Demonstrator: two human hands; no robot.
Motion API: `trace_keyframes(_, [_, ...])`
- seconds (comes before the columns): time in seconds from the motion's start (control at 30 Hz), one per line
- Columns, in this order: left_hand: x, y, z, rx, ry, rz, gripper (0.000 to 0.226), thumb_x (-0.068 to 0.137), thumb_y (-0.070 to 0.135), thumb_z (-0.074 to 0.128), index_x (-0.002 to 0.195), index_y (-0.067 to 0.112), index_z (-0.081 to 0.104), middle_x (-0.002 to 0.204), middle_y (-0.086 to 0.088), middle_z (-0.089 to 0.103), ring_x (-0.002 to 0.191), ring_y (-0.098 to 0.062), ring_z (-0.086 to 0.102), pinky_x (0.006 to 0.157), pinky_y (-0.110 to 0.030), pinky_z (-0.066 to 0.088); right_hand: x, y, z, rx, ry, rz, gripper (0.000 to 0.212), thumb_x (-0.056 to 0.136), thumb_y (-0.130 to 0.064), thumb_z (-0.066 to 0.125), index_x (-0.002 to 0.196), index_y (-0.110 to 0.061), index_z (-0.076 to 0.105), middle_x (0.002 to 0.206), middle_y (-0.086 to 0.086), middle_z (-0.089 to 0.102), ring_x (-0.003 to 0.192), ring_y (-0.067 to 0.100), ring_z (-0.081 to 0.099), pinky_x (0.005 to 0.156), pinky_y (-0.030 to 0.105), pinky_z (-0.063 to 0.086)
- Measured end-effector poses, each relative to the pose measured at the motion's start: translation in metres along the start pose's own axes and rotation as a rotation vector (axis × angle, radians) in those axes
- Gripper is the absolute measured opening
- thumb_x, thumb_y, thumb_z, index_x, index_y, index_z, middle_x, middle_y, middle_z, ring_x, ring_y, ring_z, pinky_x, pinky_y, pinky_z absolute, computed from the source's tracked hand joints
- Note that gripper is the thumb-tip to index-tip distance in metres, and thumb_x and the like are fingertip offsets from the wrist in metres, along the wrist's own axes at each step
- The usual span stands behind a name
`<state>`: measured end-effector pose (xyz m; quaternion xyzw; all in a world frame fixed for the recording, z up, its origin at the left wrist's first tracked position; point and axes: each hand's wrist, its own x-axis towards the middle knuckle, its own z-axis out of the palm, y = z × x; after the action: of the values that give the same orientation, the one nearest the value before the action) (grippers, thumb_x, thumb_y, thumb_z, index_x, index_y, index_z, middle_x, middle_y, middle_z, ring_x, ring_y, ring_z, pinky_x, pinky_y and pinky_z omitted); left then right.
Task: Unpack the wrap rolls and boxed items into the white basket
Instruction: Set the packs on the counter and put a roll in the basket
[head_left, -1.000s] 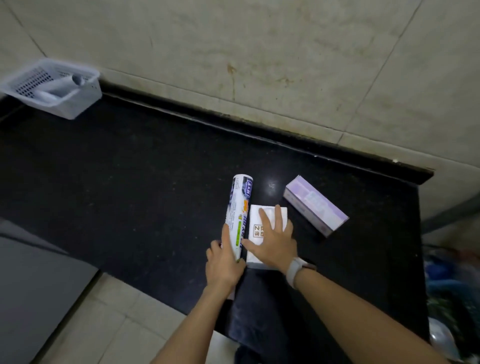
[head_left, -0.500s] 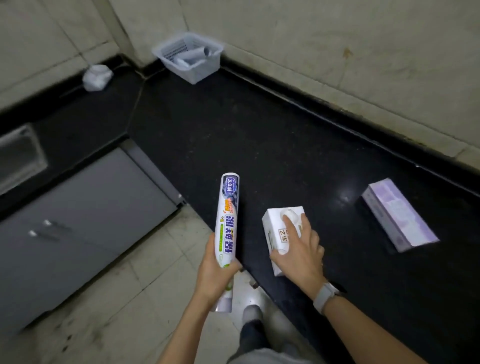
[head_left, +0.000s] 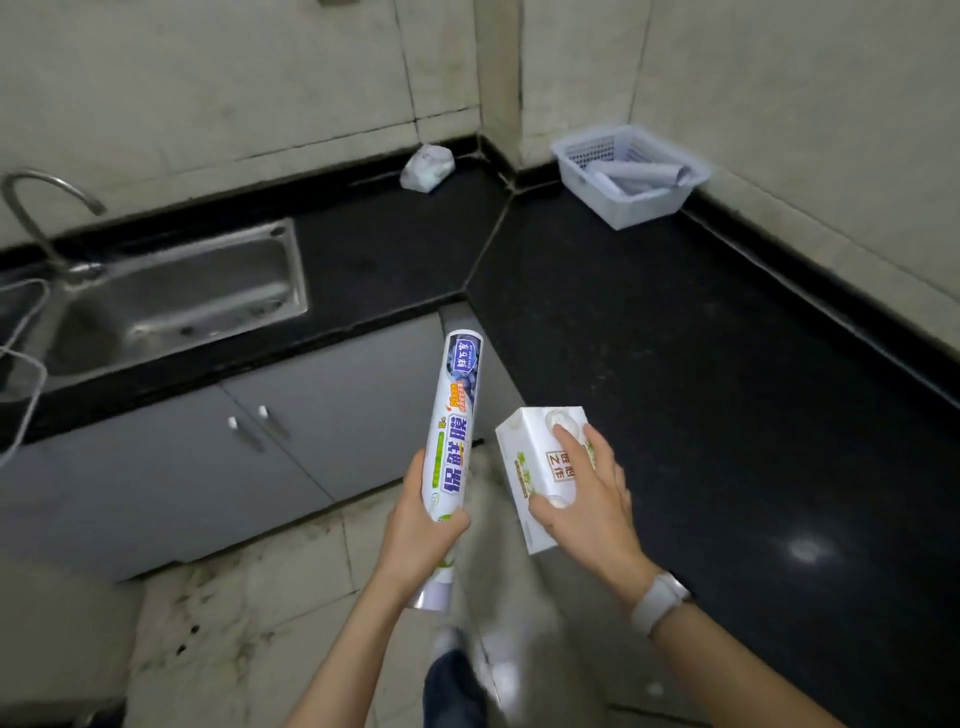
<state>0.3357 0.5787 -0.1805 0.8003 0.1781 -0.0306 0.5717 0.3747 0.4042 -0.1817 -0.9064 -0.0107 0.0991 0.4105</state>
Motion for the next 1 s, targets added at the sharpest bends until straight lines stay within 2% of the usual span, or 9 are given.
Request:
trace_keyframes(0.1, [0.056, -0.002, -0.058, 0.029, 0.009, 0.001, 0.051, 0.063, 0.014, 0.057, 0.097, 0.048, 0.042, 0.088, 0.007, 0.060, 0.072, -0.012, 0.055, 0.062, -0.021, 0.047, 0.057, -0.054, 0.038, -0.003, -0.016, 0.001, 0.081, 0.072, -0.031, 0.062, 0.140, -0.042, 0.018, 0.152, -0.008, 0.009, 0.135, 0.024, 0.020, 0.112, 0.042, 0.020])
trace_keyframes(0.27, [0.145, 0.005, -0.131, 0.067, 0.007, -0.046, 0.061, 0.063, 0.018, 0.058, 0.116, 0.040, 0.037, 0.096, 0.003, 0.061, 0.084, -0.022, 0.060, 0.069, -0.034, 0.052, 0.134, -0.123, 0.078, -0.031, -0.033, -0.014, 0.081, 0.072, -0.032, 0.063, 0.140, -0.039, 0.020, 0.153, -0.004, 0.011, 0.135, 0.026, 0.021, 0.113, 0.048, 0.022])
trace_keyframes(0.4, [0.213, 0.009, -0.156, 0.002, 0.003, -0.027, 0.069, 0.066, 0.010, 0.060, 0.128, 0.027, 0.037, 0.107, -0.008, 0.061, 0.087, -0.023, 0.060, 0.069, -0.031, 0.051, 0.190, -0.150, 0.090, -0.056, -0.008, 0.020, 0.080, 0.073, -0.031, 0.065, 0.140, -0.037, 0.022, 0.152, -0.003, 0.013, 0.133, 0.027, 0.025, 0.111, 0.047, 0.027])
trace_keyframes(0.47, [0.246, 0.012, -0.160, -0.014, -0.005, -0.032, 0.075, 0.072, 0.004, 0.062, 0.137, 0.023, 0.030, 0.114, -0.006, 0.059, 0.089, -0.021, 0.058, 0.073, -0.031, 0.047, 0.222, -0.158, 0.092, -0.054, 0.001, 0.037, 0.079, 0.073, -0.030, 0.065, 0.140, -0.035, 0.024, 0.152, -0.002, 0.014, 0.132, 0.028, 0.026, 0.110, 0.048, 0.029])
trace_keyframes(0.57, [0.296, 0.017, -0.163, -0.019, -0.019, -0.029, 0.080, 0.076, 0.003, 0.062, 0.142, 0.023, 0.021, 0.121, -0.003, 0.054, 0.097, -0.019, 0.056, 0.080, -0.030, 0.044, 0.278, -0.168, 0.094, -0.040, 0.023, 0.053, 0.078, 0.073, -0.028, 0.067, 0.140, -0.031, 0.027, 0.151, 0.000, 0.015, 0.132, 0.030, 0.027, 0.109, 0.050, 0.030])
trace_keyframes(0.7, [0.376, 0.032, -0.170, 0.021, -0.039, -0.017, 0.082, 0.075, 0.010, 0.064, 0.144, 0.026, 0.021, 0.124, -0.001, 0.054, 0.102, -0.017, 0.056, 0.080, -0.027, 0.043, 0.377, -0.184, 0.090, -0.100, 0.070, 0.087, 0.079, 0.074, -0.032, 0.067, 0.140, -0.030, 0.025, 0.151, 0.002, 0.015, 0.132, 0.034, 0.028, 0.108, 0.052, 0.030])
trace_keyframes(0.77, [0.425, 0.044, -0.172, 0.022, -0.052, -0.003, 0.084, 0.075, 0.010, 0.064, 0.144, 0.026, 0.019, 0.126, -0.001, 0.054, 0.104, -0.017, 0.056, 0.078, -0.024, 0.044, 0.439, -0.192, 0.086, -0.112, 0.077, 0.123, 0.079, 0.075, -0.036, 0.066, 0.141, -0.030, 0.023, 0.151, 0.003, 0.014, 0.131, 0.036, 0.027, 0.108, 0.053, 0.030])
trace_keyframes(0.9, [0.524, 0.073, -0.174, 0.041, -0.063, 0.010, 0.084, 0.077, 0.011, 0.064, 0.144, 0.028, 0.016, 0.123, 0.003, 0.050, 0.101, -0.012, 0.054, 0.062, -0.011, 0.041, 0.565, -0.202, 0.081, -0.073, 0.094, 0.242, 0.077, 0.077, -0.039, 0.063, 0.141, -0.030, 0.023, 0.152, 0.005, 0.014, 0.130, 0.041, 0.028, 0.108, 0.054, 0.027])
trace_keyframes(1.0, [0.591, 0.090, -0.176, 0.078, -0.042, -0.002, 0.087, 0.077, 0.013, 0.064, 0.145, 0.029, 0.013, 0.125, 0.001, 0.049, 0.102, -0.013, 0.053, 0.066, -0.013, 0.042, 0.646, -0.205, 0.084, -0.089, 0.132, 0.296, 0.077, 0.076, -0.042, 0.063, 0.141, -0.030, 0.024, 0.153, 0.006, 0.015, 0.130, 0.042, 0.029, 0.108, 0.055, 0.027])
